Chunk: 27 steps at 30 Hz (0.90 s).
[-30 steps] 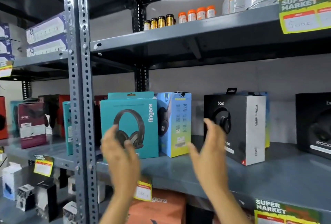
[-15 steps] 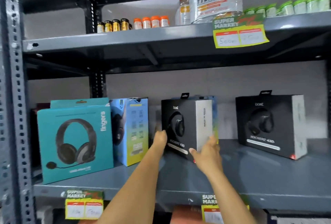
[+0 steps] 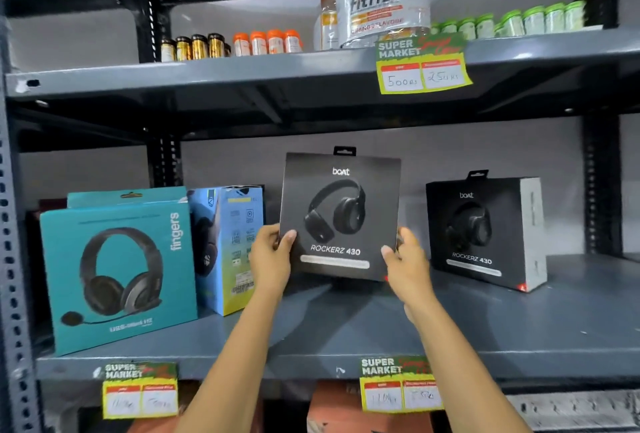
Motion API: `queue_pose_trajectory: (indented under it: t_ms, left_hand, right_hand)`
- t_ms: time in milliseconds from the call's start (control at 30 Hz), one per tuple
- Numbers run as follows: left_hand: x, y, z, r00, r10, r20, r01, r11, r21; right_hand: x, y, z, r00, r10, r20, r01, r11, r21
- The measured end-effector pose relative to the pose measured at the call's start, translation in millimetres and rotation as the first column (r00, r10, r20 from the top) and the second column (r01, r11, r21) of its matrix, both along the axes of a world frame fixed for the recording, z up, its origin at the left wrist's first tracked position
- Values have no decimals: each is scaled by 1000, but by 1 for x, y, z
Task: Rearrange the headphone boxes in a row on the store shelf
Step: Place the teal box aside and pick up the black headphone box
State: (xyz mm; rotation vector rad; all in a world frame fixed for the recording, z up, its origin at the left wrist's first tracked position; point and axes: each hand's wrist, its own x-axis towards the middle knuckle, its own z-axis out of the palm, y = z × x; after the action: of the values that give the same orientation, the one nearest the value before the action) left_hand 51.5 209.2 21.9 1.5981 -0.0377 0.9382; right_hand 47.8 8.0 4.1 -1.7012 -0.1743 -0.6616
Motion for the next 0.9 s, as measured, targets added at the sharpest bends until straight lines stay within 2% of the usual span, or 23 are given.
queue_pose_trajectory:
  t_ms: [133,300,633,767,900]
  left_hand:
    - [-43,-10,11,993,88,75,-84,995,-45]
    - [-82,-19,4,966,252,49,-251,968,-25]
    - [-90,-23,-3,964,253,86,-254,967,4]
    - [-87,-27,-3,971,217,101,-217,976,-10]
    - [-79,-49,-10,986,120,115,-128,989,69]
  right_hand:
    - [-26,-25,31,986,-19,166,23,999,-24]
    - [-51,-40,22,985,11,175,2,997,-74]
    - [-60,-42,10,989,21,144,-12,998,-61]
    - [-61,-50,11,985,45,169,-34,997,-66]
    - [-67,-73,6,983,23,181,-4,994,-108]
